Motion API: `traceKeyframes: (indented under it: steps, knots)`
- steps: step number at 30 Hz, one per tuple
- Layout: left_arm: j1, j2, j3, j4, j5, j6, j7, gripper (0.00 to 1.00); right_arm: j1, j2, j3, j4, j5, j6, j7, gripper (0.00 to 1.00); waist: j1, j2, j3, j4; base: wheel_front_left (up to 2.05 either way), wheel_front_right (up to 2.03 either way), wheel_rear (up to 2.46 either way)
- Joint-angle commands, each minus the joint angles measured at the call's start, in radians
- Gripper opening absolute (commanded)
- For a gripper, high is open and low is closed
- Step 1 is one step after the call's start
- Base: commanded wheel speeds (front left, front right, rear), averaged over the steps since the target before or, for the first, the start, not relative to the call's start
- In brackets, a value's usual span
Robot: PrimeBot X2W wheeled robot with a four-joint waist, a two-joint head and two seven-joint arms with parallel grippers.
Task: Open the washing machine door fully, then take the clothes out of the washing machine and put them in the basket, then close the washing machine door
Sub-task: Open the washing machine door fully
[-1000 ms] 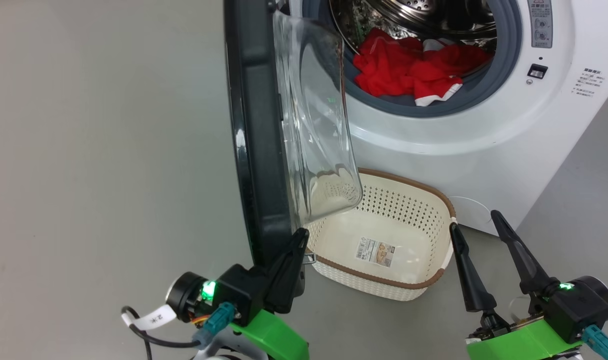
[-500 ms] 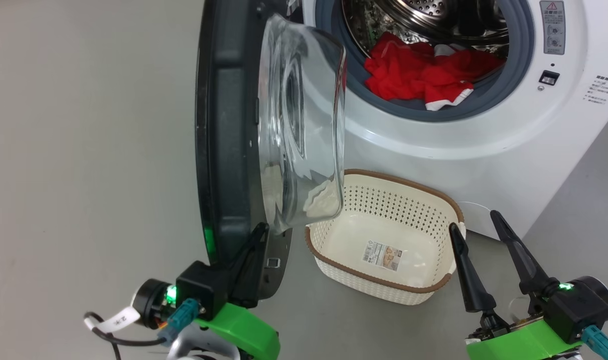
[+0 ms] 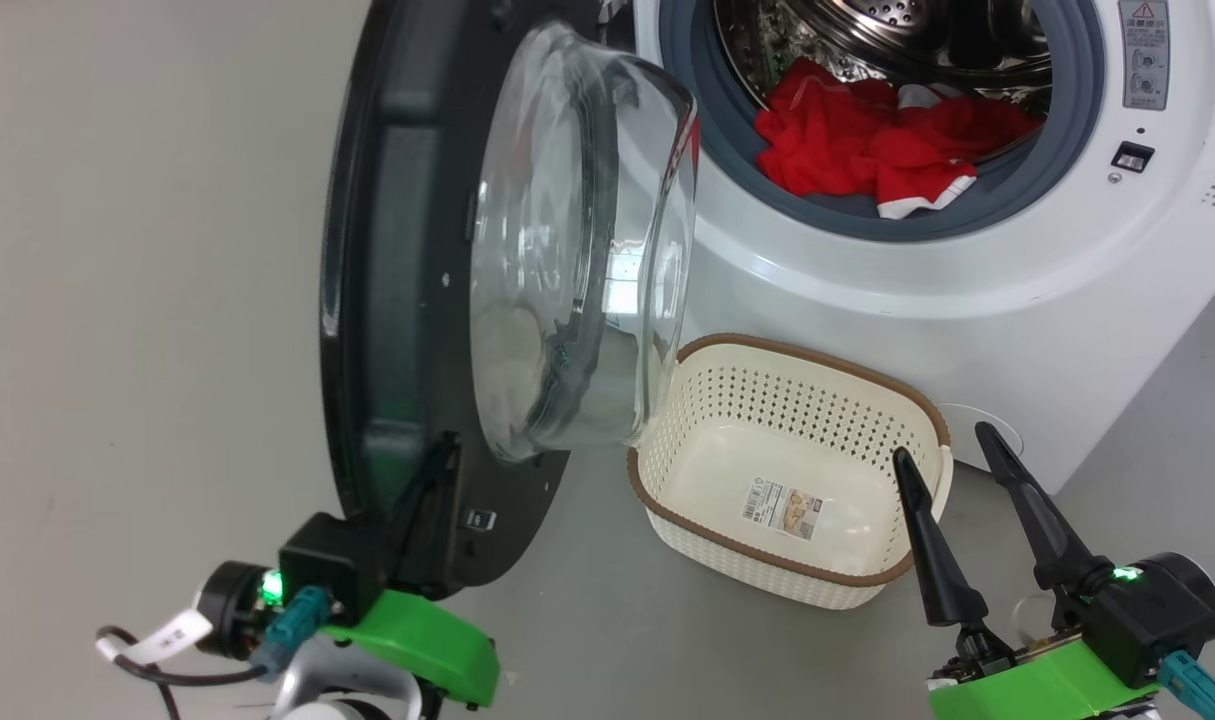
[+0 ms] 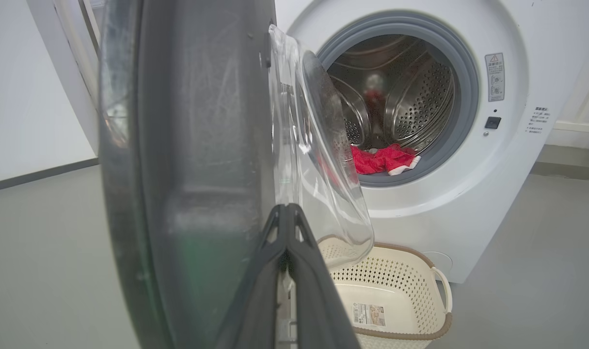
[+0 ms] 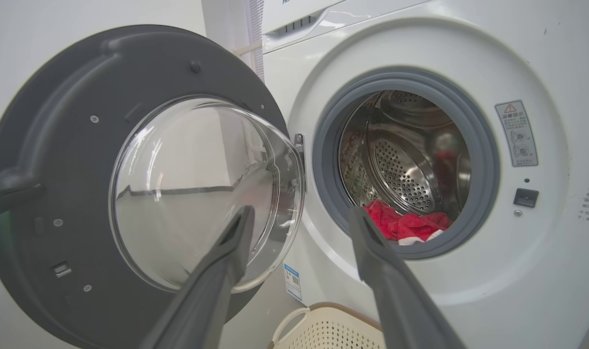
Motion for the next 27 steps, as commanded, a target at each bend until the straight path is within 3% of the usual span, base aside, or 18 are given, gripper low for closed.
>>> traceKeyframes:
  steps: [1, 11, 27]
  knots:
    - [-0.008, 0.037, 0.062, -0.013, -0.013, 0.016, -0.012, 0.0, -0.018, 0.0, 0.03, -0.024, 0.002, 0.006, -0.006, 1.0, 0.0, -0.0001, 0.002, 0.001, 0.0, 0.0, 0.0]
    - [-0.021, 0.082, 0.137, 0.037, -0.024, 0.051, -0.05, 0.0, -0.03, 0.0, 0.036, -0.02, -0.017, 0.006, -0.006, 1.0, 0.0, -0.0001, 0.025, -0.005, 0.0, 0.0, 0.0]
    - [-0.067, 0.113, 0.202, 0.182, -0.044, 0.06, -0.166, 0.0, -0.037, 0.0, 0.039, -0.02, -0.022, 0.006, -0.006, 1.0, 0.0, -0.0001, 0.039, 0.003, 0.0, 0.0, 0.0]
